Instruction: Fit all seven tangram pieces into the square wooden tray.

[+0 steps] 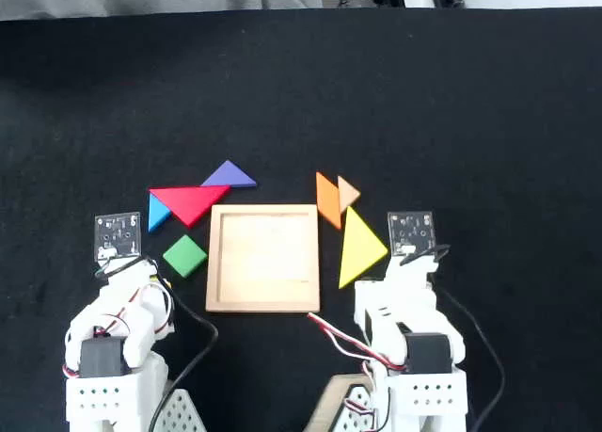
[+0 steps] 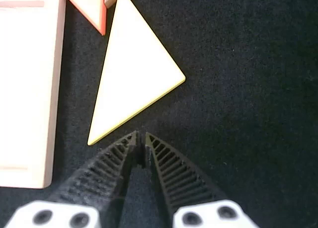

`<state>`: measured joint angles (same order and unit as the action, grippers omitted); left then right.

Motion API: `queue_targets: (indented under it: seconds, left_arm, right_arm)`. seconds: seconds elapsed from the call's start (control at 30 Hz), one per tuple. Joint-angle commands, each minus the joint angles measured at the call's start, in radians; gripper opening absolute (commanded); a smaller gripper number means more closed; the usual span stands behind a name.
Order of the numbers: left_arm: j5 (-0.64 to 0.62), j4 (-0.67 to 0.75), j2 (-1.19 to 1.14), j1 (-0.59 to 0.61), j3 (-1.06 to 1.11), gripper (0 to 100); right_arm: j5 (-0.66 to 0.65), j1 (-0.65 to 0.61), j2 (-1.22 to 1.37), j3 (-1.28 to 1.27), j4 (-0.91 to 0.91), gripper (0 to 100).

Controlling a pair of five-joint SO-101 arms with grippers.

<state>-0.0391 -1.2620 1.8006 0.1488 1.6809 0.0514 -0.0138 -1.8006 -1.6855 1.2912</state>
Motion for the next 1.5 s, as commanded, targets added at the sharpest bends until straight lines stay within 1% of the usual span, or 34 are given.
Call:
queue_targets:
  seconds: [0.0,1.17,1.37,1.47]
  left_arm:
    - [-0.005,-0.006,0.008,-0.007,0.019,3]
    - [-0.006,0.002,0.009,-0.013,0.019,3]
    - [-0.008,0.0,0.011,-0.085,0.019,3]
    - [-0.008,-0.006,0.011,-0.082,0.019,3]
  right_arm:
    - [-0.006,0.009,-0.074,-0.001,0.005,1.1]
    - [-0.006,0.009,-0.074,-0.001,0.005,1.1]
    - [-0.006,0.006,-0.074,-0.001,0.005,1.1]
    - [-0.008,-0.017,-0.076,-0.001,-0.041,1.1]
